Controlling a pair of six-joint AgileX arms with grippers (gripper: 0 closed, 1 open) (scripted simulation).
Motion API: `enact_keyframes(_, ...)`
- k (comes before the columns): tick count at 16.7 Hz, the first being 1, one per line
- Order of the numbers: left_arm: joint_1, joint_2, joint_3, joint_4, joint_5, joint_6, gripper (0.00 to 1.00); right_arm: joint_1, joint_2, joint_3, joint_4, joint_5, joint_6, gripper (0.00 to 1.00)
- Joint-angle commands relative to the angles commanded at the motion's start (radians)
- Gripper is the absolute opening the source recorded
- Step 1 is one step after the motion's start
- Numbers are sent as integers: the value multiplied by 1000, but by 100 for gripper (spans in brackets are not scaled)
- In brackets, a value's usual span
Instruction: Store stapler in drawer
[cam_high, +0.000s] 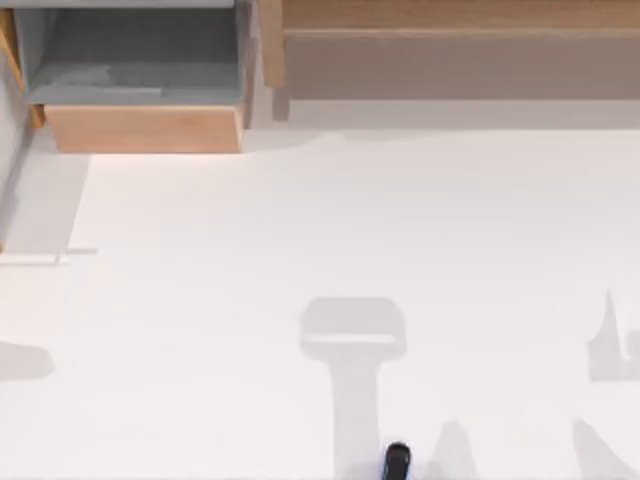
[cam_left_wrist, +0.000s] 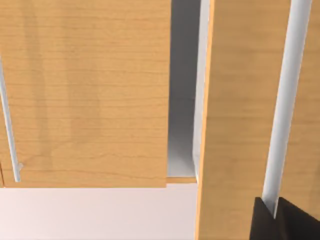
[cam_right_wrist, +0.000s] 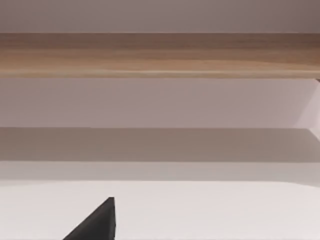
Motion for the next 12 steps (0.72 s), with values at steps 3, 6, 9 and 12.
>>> enact_keyframes(3,0,0,0,0,0,0,8,0,0,0,0,0,0,100)
enact_keyframes(6,0,0,0,0,0,0,30,0,0,0,0,0,0,100)
enact_keyframes(9,0,0,0,0,0,0,53,0,0,0,0,0,0,100)
enact_keyframes(12,0,0,0,0,0,0,75,0,0,0,0,0,0,100)
